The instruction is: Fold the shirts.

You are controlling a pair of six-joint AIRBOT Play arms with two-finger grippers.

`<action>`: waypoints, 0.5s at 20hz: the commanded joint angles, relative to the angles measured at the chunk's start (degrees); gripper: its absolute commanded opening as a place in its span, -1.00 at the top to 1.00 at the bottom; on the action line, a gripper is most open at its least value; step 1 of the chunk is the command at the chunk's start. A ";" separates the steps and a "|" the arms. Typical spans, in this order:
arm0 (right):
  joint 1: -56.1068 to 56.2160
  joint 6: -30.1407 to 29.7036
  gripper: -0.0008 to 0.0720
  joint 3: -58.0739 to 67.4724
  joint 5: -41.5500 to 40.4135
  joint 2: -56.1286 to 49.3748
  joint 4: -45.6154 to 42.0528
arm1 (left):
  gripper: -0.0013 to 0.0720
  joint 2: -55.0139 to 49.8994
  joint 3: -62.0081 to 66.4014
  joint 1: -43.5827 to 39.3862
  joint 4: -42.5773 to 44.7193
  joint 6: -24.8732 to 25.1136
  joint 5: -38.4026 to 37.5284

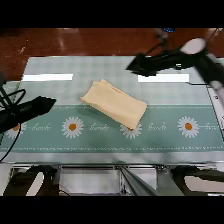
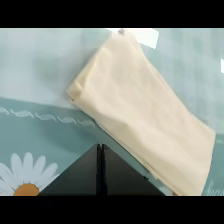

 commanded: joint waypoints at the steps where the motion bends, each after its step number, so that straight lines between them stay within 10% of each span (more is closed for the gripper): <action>1: -8.76 9.40 -0.15 -12.17 6.67 18.36 -26.82 | 0.90 0.00 1.11 4.07 -0.07 0.76 -0.48; 5: -8.17 26.51 -0.15 -45.88 -17.57 36.37 -27.56 | 0.90 0.00 -0.04 1.14 -0.11 1.42 -0.52; 10: -2.75 13.22 -0.15 -58.25 -29.29 27.36 -0.22 | 0.90 -0.02 -2.43 -2.45 -0.24 1.33 -0.55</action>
